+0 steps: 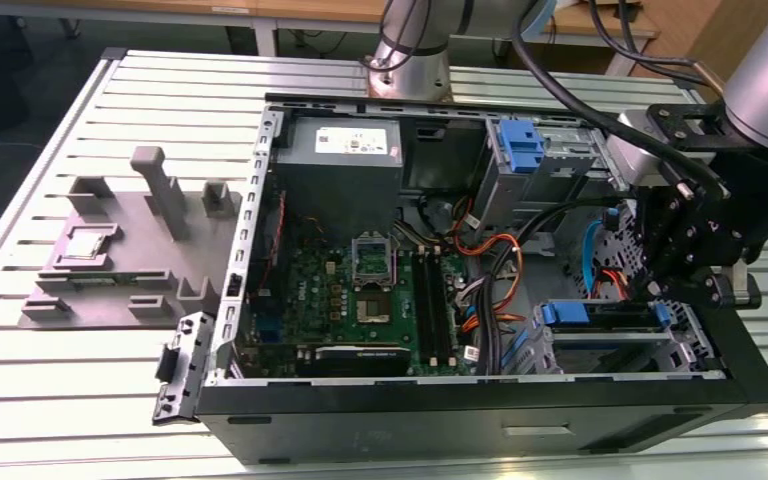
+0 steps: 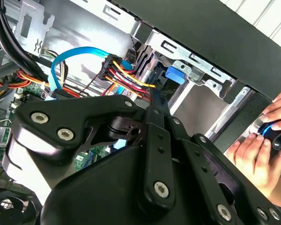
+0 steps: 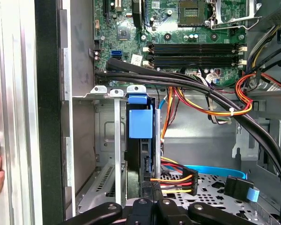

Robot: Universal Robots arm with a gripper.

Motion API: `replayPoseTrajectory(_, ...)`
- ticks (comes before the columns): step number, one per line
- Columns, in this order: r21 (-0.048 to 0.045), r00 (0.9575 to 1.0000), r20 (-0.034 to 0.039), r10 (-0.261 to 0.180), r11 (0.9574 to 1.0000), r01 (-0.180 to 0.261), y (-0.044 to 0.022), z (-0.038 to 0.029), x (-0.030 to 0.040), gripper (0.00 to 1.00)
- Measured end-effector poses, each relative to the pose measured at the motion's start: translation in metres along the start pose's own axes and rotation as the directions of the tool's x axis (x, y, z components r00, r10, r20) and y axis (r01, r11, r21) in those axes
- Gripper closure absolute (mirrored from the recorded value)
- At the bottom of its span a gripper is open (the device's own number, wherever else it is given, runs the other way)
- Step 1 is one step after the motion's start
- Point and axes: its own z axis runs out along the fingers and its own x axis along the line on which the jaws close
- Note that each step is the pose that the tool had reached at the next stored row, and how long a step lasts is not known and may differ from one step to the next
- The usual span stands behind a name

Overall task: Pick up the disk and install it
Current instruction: 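Insert the second disk wire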

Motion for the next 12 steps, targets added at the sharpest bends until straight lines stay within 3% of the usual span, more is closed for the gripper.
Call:
replayPoseTrajectory(7, -0.0036, 1.0000, 0.0020, 0.000, 1.0000, 0.000, 0.0000, -0.0006, 0.0001, 0.90)
replayPoseTrajectory(12, -0.0042, 1.0000, 0.0047, 0.001, 1.0000, -0.001, 0.0052, -0.0097, 0.0004, 0.90)
